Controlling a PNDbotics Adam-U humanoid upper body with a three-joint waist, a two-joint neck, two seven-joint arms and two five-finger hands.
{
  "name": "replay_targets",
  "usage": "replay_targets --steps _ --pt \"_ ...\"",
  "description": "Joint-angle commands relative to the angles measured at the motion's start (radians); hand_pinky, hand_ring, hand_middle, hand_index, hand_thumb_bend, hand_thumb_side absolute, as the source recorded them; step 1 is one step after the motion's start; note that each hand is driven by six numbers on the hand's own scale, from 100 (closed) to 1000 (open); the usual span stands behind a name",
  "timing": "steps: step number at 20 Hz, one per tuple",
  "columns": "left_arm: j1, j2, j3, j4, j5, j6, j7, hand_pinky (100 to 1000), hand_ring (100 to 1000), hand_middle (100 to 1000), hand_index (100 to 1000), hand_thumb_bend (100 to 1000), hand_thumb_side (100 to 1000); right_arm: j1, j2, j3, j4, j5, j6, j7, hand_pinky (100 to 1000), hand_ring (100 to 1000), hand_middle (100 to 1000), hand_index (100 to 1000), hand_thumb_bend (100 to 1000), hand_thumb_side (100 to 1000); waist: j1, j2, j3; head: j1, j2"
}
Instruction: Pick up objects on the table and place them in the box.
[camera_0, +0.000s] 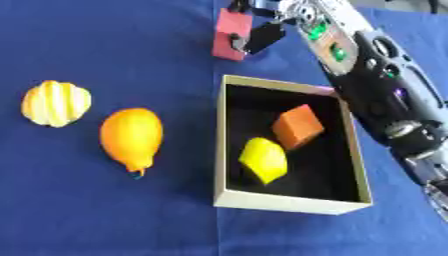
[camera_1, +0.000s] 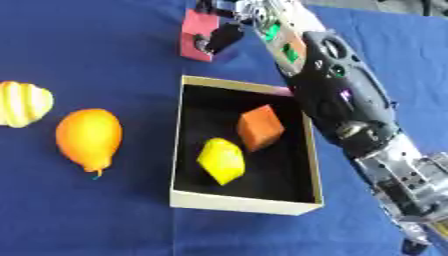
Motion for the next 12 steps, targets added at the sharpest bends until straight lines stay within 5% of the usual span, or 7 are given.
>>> replay_targets --steps 1,12 --pt "-0.013 0.013 0.012 -0.015 -0.001 -0.001 -0.007 861 793 708 881 100 430 -0.008 -0.018 0.001 -0.01 -0.006 0.022 -0.03 975 919 545 780 100 128 0.009 -0.021 0.0 -0.004 -0.011" --pt "-0.008 0.01 0.013 -0.015 0.0 0.004 -0.018 859 790 706 873 100 432 -0.004 -0.024 0.021 -0.048 -0.077 0.064 -0.081 951 860 468 756 100 126 0.013 -0.035 -0.011 -0.001 0.0"
